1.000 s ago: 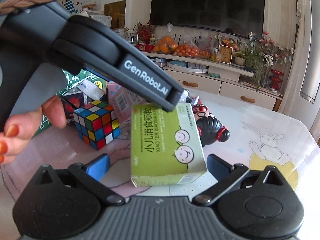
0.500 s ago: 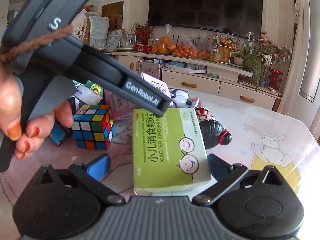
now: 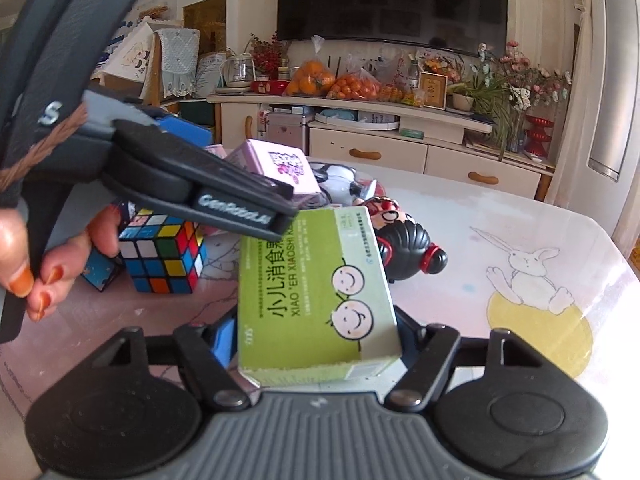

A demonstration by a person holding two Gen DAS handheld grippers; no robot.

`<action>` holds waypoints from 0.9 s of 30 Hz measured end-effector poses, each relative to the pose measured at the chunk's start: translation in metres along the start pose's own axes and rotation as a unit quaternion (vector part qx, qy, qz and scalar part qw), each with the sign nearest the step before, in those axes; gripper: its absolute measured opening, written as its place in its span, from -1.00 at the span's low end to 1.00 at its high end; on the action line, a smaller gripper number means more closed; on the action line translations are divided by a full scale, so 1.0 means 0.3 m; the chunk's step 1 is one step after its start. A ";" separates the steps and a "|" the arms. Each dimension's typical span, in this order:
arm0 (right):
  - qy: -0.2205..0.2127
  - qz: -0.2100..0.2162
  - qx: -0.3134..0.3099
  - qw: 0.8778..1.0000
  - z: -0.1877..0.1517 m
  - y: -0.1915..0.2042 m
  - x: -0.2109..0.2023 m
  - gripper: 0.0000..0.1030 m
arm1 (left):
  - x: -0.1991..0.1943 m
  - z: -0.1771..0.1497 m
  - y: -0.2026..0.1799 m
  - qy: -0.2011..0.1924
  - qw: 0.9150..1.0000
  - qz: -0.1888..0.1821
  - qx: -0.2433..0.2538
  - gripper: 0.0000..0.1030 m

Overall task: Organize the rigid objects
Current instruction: 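Grasp the pink candy box with the left gripper while the right gripper grasps the green medicine box, then carry both boxes over the cardboard box and open both grippers inside it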

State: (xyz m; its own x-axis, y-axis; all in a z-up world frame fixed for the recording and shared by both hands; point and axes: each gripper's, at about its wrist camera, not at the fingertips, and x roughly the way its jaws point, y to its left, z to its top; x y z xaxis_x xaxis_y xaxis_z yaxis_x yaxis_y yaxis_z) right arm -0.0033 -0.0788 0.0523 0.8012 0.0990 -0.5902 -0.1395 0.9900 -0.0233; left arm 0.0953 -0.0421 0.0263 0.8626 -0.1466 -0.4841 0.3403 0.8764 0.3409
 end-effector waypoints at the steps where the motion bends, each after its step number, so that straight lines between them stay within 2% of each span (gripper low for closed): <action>1: 0.003 0.000 0.007 1.000 0.002 -0.009 -0.001 0.42 | 0.000 -0.003 0.002 -0.001 1.000 0.001 0.004 1.00; 7: 0.008 -0.007 0.047 0.999 0.001 -0.055 -0.009 0.41 | -0.025 -0.022 -0.011 -0.026 0.998 0.029 0.041 1.00; 12: 0.006 -0.003 0.061 0.998 0.003 -0.064 -0.014 0.37 | -0.007 -0.038 -0.041 -0.031 0.993 0.069 0.088 0.76; 14: 0.007 -0.004 0.059 0.998 0.003 -0.065 -0.013 0.37 | 0.004 -0.041 -0.045 -0.023 0.993 0.073 0.092 0.58; 15: 0.007 -0.005 0.059 0.998 0.003 -0.063 -0.012 0.37 | 0.009 -0.042 -0.048 -0.017 0.993 0.074 0.092 0.54; 17: 0.006 -0.007 0.056 0.998 0.002 -0.063 -0.014 0.37 | 0.016 -0.045 -0.046 -0.007 0.993 0.074 0.088 0.25; 19: 0.006 -0.009 0.055 0.998 0.001 -0.064 -0.015 0.37 | 0.020 -0.047 -0.038 0.000 0.994 0.075 0.079 0.09; 27: 0.004 -0.012 0.051 0.999 -0.005 -0.059 -0.015 0.37 | -0.064 -0.045 0.002 0.008 0.997 0.072 0.023 0.05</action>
State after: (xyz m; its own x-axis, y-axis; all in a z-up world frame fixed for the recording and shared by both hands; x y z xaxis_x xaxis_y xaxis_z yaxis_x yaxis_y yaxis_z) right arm -0.0054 -0.0969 0.0543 0.7990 0.0747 -0.5966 -0.0603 0.9972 0.0442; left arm 0.0740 -0.0326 0.0250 0.8978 -0.0137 -0.4403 0.2307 0.8661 0.4434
